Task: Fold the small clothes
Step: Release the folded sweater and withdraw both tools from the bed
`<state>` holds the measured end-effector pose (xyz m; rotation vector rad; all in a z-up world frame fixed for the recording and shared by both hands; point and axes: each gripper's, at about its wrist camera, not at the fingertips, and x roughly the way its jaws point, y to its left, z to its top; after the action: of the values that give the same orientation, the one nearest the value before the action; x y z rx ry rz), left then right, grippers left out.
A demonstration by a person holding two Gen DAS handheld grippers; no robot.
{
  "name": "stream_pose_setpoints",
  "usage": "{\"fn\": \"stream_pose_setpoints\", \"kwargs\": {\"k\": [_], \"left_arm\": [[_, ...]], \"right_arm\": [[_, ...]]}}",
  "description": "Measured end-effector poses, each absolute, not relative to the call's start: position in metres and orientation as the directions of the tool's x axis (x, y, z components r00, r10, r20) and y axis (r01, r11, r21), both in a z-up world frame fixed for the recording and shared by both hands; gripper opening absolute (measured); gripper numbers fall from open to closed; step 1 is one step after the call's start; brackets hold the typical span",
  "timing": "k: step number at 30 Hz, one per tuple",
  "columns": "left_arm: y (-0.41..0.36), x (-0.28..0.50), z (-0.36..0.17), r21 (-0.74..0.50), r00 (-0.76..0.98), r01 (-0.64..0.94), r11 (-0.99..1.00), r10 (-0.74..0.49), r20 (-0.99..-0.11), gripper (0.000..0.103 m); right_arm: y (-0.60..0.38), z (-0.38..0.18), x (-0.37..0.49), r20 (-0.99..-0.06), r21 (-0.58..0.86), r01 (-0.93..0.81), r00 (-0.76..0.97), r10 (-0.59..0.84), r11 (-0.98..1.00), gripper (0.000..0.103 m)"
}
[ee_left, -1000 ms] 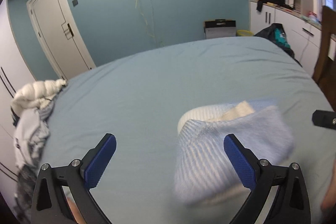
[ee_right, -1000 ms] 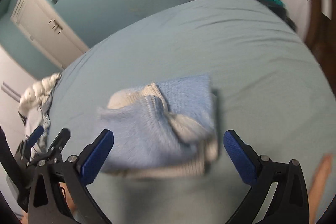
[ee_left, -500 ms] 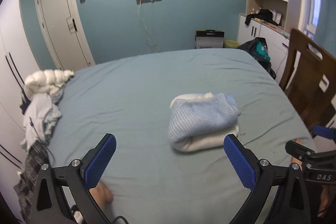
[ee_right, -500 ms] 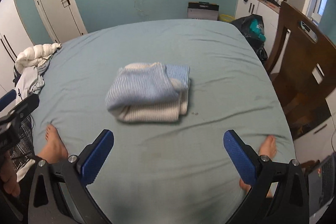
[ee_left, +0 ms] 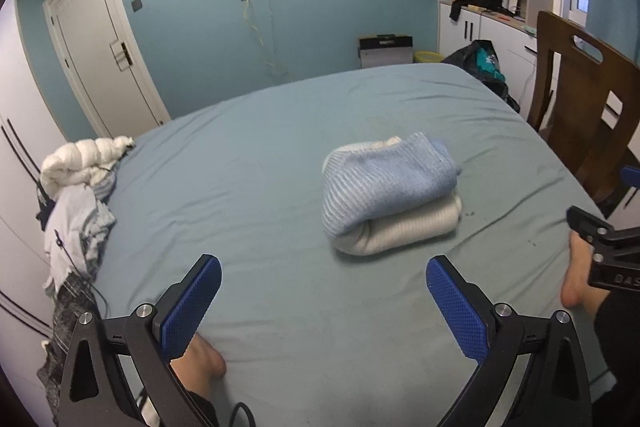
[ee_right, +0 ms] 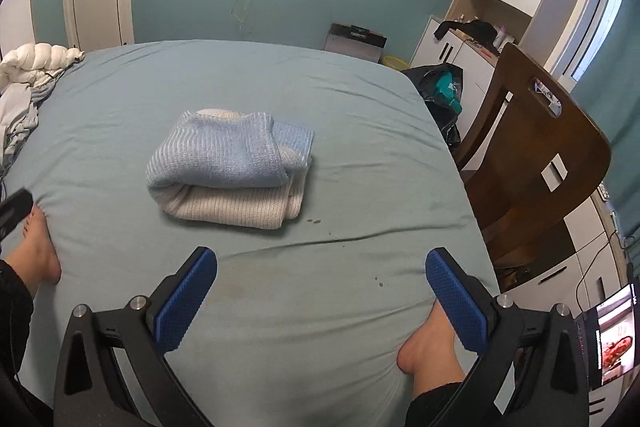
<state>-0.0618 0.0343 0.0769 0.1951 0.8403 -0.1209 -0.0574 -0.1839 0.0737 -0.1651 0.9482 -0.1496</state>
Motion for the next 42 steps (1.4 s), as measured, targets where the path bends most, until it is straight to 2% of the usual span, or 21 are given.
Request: {"fn": "stream_pose_setpoints", "kwargs": {"k": [5, 11, 42], "left_arm": [[0.039, -0.065, 0.079, 0.1, 0.657, 0.182, 0.978, -0.045, -0.753, 0.103], [0.042, -0.065, 0.078, 0.11, 0.657, 0.171, 0.979, -0.03, -0.754, 0.103], [0.033, -0.062, 0.064, 0.188, 0.657, 0.198, 0.962, 0.012, -0.754, 0.103]], "right_arm": [[-0.175, 0.07, -0.055, -0.817, -0.18, 0.018, 0.554, -0.159, 0.984, 0.102], [-0.161, 0.068, -0.056, -0.811, -0.215, -0.026, 0.561, -0.164, 0.976, 0.102], [-0.157, 0.069, -0.062, -0.839, -0.173, -0.05, 0.53, -0.12, 0.984, 0.102]]}}
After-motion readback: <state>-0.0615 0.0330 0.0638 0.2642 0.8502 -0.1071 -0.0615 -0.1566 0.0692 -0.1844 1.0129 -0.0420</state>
